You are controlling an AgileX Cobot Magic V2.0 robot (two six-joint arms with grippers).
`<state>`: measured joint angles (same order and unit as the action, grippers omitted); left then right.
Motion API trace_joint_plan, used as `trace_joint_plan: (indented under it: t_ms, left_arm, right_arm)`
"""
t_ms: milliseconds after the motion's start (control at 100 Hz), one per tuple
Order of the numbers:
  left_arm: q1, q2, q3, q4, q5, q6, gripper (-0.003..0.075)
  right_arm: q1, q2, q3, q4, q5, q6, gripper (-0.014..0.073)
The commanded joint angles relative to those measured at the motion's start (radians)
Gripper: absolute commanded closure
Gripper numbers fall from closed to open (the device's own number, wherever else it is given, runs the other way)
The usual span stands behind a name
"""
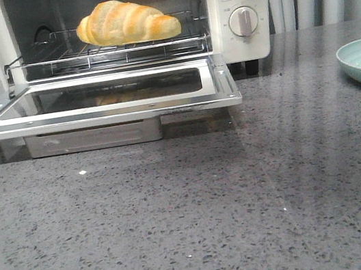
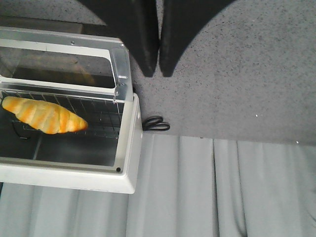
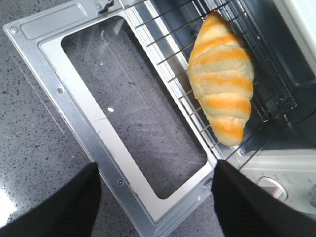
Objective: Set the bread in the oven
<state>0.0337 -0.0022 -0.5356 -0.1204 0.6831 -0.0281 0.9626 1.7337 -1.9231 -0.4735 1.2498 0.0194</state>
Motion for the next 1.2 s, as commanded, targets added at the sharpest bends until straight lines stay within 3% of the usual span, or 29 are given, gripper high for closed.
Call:
trace_joint_plan:
  t_ms: [0, 350, 660, 890, 1190]
  left_arm:
    - [0.003, -0.027, 0.045, -0.034, -0.169, -0.009, 0.0742]
    - [0.003, -0.027, 0.274, -0.032, -0.428, -0.007, 0.0742]
    - [0.003, -0.027, 0.405, -0.030, -0.582, -0.007, 0.0742]
    - [0.003, -0.027, 0.438, -0.040, -0.560, -0.007, 0.0742]
    - [0.003, -0.027, 0.438, -0.040, -0.557, -0.007, 0.0742]
  right_arm:
    - [0.001, -0.075, -0.030, -0.025, 0.063, 0.003, 0.0158]
    - [-0.007, -0.188, 0.029, -0.028, 0.063, 0.015, 0.0158]
    - [-0.011, -0.358, 0.293, -0.104, 0.063, 0.137, 0.0158]
    - [-0.011, -0.495, 0.455, -0.117, 0.063, 0.222, 0.0158]
    - [-0.011, -0.637, 0.589, -0.161, 0.063, 0.223, 0.0158]
